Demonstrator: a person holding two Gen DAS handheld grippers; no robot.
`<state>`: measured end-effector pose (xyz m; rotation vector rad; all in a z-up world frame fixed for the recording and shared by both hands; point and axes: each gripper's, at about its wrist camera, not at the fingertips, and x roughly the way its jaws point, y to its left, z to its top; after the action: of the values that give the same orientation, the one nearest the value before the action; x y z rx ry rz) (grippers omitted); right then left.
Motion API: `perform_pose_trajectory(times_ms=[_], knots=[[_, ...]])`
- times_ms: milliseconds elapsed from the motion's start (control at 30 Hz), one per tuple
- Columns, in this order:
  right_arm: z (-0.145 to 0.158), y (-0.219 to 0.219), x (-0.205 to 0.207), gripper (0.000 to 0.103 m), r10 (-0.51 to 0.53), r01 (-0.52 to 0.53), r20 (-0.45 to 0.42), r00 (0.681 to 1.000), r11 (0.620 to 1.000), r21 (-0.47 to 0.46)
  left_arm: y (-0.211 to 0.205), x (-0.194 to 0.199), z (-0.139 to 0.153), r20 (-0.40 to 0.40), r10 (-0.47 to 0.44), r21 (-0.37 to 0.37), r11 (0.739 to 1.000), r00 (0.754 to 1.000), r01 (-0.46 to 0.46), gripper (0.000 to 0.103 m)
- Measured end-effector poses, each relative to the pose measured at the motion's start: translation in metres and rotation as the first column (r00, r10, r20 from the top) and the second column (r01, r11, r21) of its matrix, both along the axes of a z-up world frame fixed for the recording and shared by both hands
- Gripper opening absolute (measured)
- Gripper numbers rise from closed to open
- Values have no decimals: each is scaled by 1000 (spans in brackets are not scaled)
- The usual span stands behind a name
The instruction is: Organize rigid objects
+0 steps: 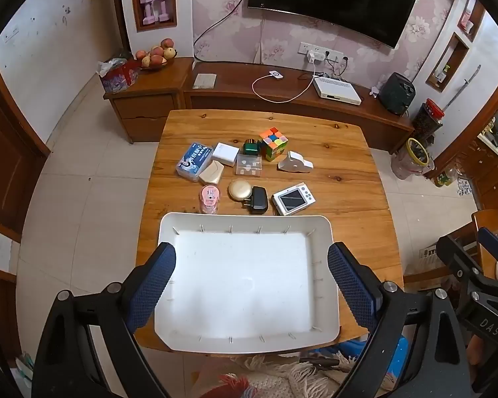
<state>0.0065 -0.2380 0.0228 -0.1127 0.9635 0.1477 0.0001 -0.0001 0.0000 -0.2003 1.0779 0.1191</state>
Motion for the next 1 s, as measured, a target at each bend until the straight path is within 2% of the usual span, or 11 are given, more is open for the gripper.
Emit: perform_pose_trajectory(times_ms=[500, 1000], knots=[[-1, 12, -10, 103, 41, -41, 35, 999, 999, 3, 0, 0, 0, 7, 2, -5, 1000, 1000, -2, 94], [-1, 7, -3, 103, -22, 22, 2, 1000, 1000, -17, 0, 0, 0, 7, -6, -9, 1000, 1000, 6, 94]])
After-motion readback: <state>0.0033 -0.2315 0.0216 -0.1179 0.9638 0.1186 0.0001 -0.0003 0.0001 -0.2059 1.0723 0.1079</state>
